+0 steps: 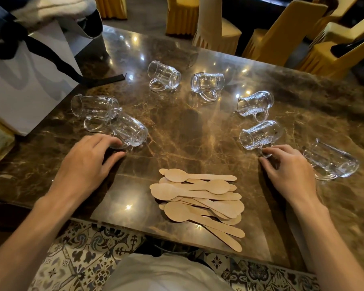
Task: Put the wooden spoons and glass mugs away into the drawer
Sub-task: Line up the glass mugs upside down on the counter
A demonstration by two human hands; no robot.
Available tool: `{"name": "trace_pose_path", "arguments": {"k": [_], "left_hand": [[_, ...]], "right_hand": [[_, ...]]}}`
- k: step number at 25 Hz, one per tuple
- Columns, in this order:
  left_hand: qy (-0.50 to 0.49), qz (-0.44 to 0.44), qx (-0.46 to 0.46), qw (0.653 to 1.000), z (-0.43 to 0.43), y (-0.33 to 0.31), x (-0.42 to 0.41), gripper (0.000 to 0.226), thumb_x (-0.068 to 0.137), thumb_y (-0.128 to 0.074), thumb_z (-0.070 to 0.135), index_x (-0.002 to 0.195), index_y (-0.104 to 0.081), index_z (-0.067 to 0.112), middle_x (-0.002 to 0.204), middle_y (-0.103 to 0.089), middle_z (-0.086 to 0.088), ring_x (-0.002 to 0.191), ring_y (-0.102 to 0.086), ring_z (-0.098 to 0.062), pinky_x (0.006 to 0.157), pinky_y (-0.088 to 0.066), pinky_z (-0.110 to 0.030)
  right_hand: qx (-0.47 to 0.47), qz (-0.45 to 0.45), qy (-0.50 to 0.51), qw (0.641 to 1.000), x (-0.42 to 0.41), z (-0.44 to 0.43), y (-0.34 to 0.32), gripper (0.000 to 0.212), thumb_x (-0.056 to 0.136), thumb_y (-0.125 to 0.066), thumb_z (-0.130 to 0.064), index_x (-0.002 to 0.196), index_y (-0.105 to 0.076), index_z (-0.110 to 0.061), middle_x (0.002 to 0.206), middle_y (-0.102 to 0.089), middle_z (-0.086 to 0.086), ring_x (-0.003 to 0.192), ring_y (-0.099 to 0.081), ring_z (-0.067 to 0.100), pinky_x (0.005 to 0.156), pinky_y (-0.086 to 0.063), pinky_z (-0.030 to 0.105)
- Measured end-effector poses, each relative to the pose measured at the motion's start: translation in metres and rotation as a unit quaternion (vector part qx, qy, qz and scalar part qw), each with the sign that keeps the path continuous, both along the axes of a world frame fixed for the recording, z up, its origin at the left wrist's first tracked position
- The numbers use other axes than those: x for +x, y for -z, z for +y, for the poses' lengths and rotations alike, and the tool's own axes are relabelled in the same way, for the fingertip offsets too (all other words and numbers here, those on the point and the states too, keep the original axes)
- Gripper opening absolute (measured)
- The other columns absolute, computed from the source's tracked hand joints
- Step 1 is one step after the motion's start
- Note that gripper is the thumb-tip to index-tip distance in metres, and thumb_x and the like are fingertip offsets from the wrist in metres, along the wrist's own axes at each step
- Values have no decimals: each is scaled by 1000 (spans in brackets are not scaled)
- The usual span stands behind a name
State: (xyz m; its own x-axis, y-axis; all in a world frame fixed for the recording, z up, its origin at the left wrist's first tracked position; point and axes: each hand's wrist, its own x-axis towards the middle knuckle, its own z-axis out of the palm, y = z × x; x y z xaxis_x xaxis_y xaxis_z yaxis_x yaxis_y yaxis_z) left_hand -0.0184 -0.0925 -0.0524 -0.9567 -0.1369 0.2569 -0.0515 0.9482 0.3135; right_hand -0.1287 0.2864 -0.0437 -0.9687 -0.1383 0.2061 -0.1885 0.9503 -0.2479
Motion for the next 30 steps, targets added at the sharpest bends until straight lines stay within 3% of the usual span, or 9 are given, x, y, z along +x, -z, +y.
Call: {"name": "trace_pose_path", "arguments": {"k": [5, 7, 10, 16, 19, 22, 25, 28, 30], "left_hand": [[31, -27, -27, 999, -7, -5, -9, 26, 82, -68, 19, 107, -71, 11, 101, -69, -9, 97, -59, -30, 76, -48, -40], [46, -26, -38, 998, -9, -7, -12, 24, 80, -70, 17, 103, -72, 10, 97, -70, -9, 92, -60, -31, 72, -48, -38], [51, -25, -46, 997, -10, -10, -11, 22, 82, -66, 22, 101, -73, 12, 96, -71, -7, 90, -60, -29, 70, -49, -38], [64, -40, -1, 997, -8, -10, -16, 47, 86, -41, 45, 102, -73, 15, 88, -64, -4, 82, -56, -22, 68, -49, -38], [61, -48, 44, 996, -2, -10, -18, 50, 85, -37, 49, 100, -73, 17, 88, -61, 0, 81, -57, -20, 69, -50, -37], [63, -59, 49, 995, 4, -9, -20, 57, 84, -33, 54, 98, -72, 15, 86, -59, 2, 79, -55, -17, 70, -47, -32], [71, -63, 56, 994, 6, -11, -22, 56, 84, -35, 53, 97, -72, 13, 86, -59, 0, 77, -55, -16, 68, -47, -30], [106, -45, 25, 993, 10, -18, -22, 45, 86, -42, 42, 100, -73, 13, 87, -61, -3, 75, -59, -20, 63, -52, -35], [106, -28, 37, 993, 11, -21, -24, 32, 86, -53, 32, 101, -73, 12, 88, -62, -4, 76, -61, -23, 62, -53, -37]], "right_hand": [[38, 2, -28, 999, -9, 0, 4, 21, 88, -66, -27, 102, -73, -12, 103, -69, 5, 97, -58, 29, 66, -43, 34], [-14, 8, -18, 1000, -9, 2, 5, 19, 86, -68, -27, 98, -74, -13, 100, -68, 4, 90, -59, 25, 69, -43, 32], [-157, 33, 91, 983, -8, 4, 5, 16, 85, -69, -28, 92, -73, -15, 92, -71, 6, 75, -58, 16, 70, -38, 26], [-123, -87, 180, 972, -23, -3, 1, 34, 86, -63, -42, 105, -69, -15, 95, -70, 10, 101, -61, 33, 73, -39, 33], [-117, -115, 187, 969, -35, -5, -5, 28, 85, -66, -40, 92, -69, -14, 78, -62, 5, 92, -62, 31, 69, -38, 30], [-136, -170, 204, 954, -45, -6, -9, 21, 86, -66, -38, 77, -66, -18, 65, -65, 0, 67, -68, 24, 76, -53, 39], [-251, -211, 222, 918, -50, -4, -9, 20, 87, -67, -28, 71, -62, -18, 64, -67, 2, 56, -66, 18, 80, -57, 41], [-426, -249, 212, 844, -42, -4, -12, 10, 88, -66, -13, 82, -65, -5, 67, -67, 6, 50, -61, 13, 53, -57, 20], [-477, -271, 196, 813, -34, -4, -18, 7, 86, -67, -11, 85, -68, -4, 63, -68, 3, 46, -58, 7, 46, -52, 12]]}}
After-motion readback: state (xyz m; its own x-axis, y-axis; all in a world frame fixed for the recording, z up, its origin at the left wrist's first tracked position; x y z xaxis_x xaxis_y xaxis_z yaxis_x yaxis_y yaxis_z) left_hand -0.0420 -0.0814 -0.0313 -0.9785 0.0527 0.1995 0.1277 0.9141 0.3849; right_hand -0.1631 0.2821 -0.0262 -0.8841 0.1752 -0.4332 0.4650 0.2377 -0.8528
